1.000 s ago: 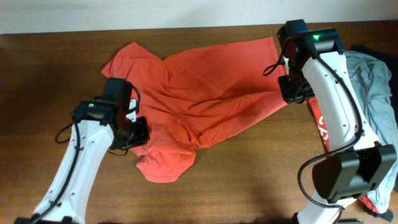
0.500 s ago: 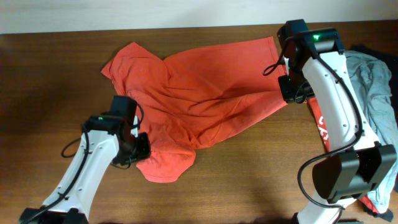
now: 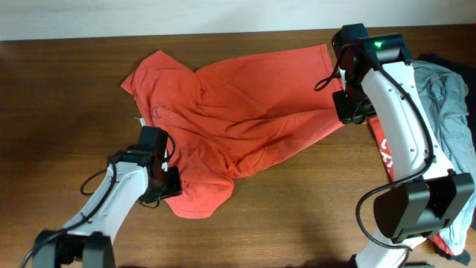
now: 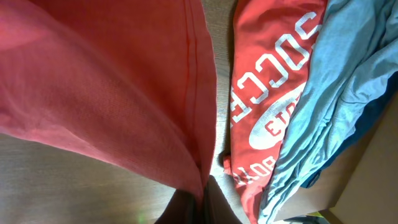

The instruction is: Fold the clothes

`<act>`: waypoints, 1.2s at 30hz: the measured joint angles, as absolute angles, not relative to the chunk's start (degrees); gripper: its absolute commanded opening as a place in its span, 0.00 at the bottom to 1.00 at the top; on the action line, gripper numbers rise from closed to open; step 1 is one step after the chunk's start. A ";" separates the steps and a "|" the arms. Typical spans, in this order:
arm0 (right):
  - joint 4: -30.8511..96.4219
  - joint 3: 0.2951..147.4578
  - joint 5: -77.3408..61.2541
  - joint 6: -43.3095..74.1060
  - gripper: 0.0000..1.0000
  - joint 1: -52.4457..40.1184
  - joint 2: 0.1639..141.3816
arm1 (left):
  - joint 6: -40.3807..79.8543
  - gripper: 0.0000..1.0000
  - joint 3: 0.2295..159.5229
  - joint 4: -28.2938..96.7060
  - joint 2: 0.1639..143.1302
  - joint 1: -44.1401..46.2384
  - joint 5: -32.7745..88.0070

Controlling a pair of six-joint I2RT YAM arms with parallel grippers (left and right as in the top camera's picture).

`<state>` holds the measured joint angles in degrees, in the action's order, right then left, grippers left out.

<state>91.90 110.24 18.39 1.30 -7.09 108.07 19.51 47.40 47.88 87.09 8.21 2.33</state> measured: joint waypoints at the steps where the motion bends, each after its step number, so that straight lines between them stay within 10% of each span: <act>1: 91.94 110.21 18.39 1.23 0.04 -7.09 108.07 | 19.14 0.48 47.40 47.33 88.07 8.21 2.50; 4: 91.92 110.24 18.39 1.26 0.04 -7.09 108.07 | 18.09 0.44 47.40 46.33 91.20 8.21 3.77; 7: 91.92 110.21 18.39 1.26 0.04 -7.09 108.07 | 17.28 0.00 47.40 46.17 93.12 8.21 5.34; 36: 91.53 122.56 14.96 1.69 0.04 -7.09 85.23 | 8.95 0.00 107.63 70.63 67.11 -12.38 8.36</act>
<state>91.53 122.56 14.96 1.69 -7.09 85.23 8.95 107.63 70.63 67.11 -12.38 8.36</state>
